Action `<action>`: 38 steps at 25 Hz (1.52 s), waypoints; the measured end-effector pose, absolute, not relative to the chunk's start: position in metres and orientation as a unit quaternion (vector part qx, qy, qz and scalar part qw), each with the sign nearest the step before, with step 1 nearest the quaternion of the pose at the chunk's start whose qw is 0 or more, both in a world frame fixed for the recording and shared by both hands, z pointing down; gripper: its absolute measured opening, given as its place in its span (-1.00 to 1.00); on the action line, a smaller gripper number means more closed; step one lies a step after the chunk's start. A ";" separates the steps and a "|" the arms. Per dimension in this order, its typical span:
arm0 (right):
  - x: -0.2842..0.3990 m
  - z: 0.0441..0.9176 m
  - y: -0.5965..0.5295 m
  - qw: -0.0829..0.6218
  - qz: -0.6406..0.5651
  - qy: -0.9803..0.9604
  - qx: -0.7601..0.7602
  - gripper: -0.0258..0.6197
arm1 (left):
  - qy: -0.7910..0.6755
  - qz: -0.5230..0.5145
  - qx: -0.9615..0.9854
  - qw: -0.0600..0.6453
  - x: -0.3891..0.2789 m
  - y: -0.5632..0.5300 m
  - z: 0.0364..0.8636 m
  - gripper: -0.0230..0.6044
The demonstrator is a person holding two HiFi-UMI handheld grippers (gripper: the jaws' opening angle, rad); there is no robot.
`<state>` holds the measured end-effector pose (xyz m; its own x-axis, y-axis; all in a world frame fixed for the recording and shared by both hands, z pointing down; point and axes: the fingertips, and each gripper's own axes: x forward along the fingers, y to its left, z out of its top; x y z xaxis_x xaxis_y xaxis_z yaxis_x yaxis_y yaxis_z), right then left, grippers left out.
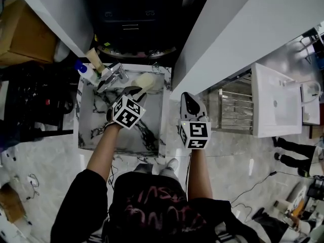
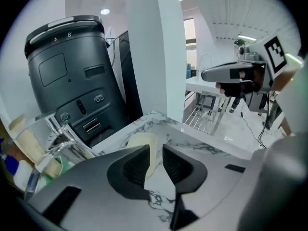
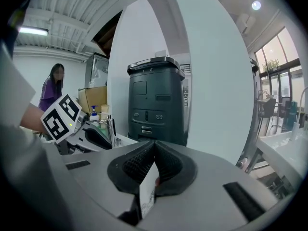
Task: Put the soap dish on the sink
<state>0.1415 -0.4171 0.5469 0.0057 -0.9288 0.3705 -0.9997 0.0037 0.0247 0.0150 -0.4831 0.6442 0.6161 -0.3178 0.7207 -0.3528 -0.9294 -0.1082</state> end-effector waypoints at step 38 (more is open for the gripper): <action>0.118 0.442 -0.325 0.085 0.058 -0.754 0.649 -0.88 | -0.427 0.161 0.890 -0.011 -0.064 -0.365 0.419 -0.88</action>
